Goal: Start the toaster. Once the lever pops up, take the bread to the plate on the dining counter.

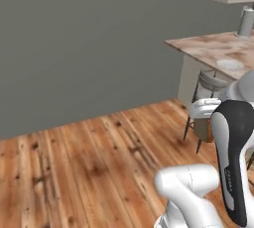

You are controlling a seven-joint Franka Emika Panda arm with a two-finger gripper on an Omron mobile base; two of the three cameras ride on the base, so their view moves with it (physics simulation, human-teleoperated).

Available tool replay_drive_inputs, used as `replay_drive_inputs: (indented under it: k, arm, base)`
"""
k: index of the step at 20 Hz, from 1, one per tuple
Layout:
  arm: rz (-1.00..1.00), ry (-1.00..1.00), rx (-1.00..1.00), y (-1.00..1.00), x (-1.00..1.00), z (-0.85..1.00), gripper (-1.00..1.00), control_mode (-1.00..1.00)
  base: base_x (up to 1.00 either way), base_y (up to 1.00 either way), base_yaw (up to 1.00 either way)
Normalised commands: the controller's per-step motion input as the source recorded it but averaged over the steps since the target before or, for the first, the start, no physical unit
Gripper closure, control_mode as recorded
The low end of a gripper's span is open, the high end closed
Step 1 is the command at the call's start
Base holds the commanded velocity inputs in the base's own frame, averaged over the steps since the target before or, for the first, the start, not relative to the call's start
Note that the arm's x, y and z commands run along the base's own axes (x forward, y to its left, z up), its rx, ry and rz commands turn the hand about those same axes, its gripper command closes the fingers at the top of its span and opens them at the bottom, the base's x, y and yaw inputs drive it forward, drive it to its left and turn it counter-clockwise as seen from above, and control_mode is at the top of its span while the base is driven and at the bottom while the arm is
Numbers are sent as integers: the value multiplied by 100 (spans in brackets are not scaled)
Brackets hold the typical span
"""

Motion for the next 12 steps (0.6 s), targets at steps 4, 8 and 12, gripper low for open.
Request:
replay_drive_inputs:
  k: [4, 8, 12]
  arm:
    - [0, 0, 0, 0, 0, 0, 100, 100]
    - [0, 0, 0, 0, 0, 0, 100, 100]
    - [0, 0, 0, 0, 0, 0, 100, 100]
  base:
    - [100, 23, -19]
    - [84, 7, -20]
    - [72, 0, -26]
